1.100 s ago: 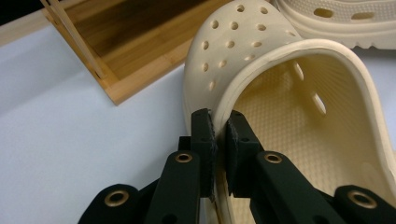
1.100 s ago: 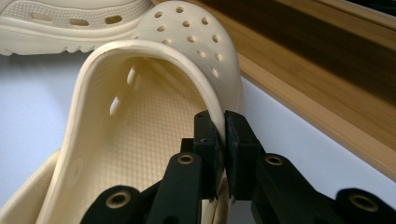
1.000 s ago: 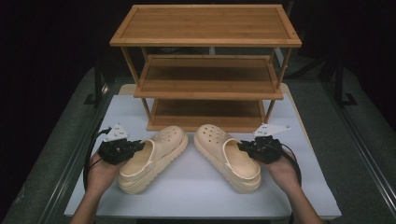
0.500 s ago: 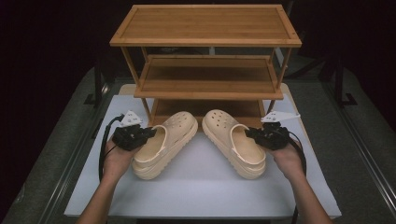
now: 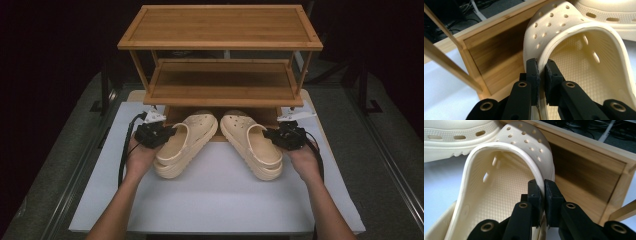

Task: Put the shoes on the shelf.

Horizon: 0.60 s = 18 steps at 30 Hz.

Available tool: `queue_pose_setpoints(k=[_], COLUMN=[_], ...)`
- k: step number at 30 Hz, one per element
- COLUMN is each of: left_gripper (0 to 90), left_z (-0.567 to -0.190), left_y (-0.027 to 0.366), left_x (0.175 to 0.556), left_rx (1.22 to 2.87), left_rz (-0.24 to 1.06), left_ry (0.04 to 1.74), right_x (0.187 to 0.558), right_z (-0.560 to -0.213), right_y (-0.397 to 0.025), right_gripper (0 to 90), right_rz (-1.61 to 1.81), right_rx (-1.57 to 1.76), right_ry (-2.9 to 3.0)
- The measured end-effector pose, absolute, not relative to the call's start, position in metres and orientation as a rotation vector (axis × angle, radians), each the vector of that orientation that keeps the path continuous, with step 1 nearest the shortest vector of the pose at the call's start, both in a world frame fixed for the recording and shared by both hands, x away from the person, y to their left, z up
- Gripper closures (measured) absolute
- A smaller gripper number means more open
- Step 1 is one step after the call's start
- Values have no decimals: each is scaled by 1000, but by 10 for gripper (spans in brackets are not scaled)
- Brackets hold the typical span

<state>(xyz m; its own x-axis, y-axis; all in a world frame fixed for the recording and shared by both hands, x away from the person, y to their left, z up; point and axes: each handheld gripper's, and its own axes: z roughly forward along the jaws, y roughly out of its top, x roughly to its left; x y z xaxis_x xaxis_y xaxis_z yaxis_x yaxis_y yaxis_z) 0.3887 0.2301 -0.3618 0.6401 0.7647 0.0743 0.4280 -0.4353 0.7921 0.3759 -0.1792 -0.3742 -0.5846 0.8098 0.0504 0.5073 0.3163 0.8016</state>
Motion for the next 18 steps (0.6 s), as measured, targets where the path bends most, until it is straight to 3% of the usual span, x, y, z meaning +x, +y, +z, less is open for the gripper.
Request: queue_pose_setpoints(k=[18], left_gripper=[836], left_z=[-377], left_y=[198], left_x=[433], left_rx=[2070], left_rz=[664], left_ry=[1021], right_x=[416], right_z=[-382], right_y=[-174], right_gripper=[838], right_rz=[1095], right_rx=[1218], right_ry=[2159])
